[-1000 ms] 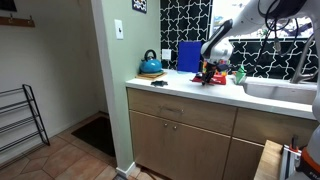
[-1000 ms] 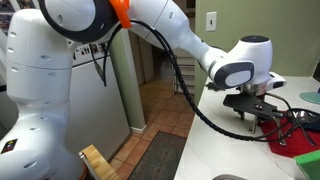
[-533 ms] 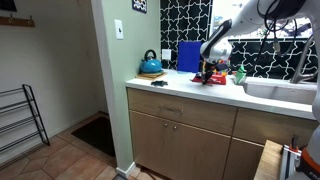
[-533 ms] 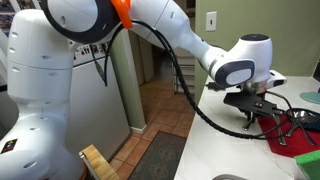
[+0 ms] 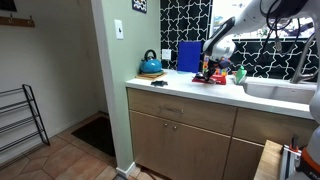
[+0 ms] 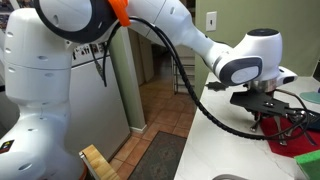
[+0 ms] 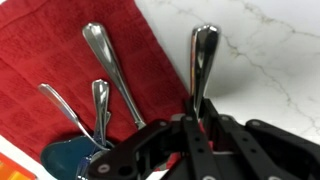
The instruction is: Pick up the silver bread knife from the kitchen counter and put it on the red mat
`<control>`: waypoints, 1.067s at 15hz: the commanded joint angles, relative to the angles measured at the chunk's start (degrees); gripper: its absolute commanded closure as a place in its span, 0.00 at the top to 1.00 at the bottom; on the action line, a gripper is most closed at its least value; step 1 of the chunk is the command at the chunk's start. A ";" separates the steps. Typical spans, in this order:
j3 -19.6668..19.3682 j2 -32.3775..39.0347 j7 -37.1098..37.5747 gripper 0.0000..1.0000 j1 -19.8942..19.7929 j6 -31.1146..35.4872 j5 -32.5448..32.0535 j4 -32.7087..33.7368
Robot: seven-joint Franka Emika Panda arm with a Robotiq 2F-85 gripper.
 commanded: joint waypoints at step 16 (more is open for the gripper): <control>2.22 5.44 -17.36 0.03 -4.55 -0.53 0.38 7.30</control>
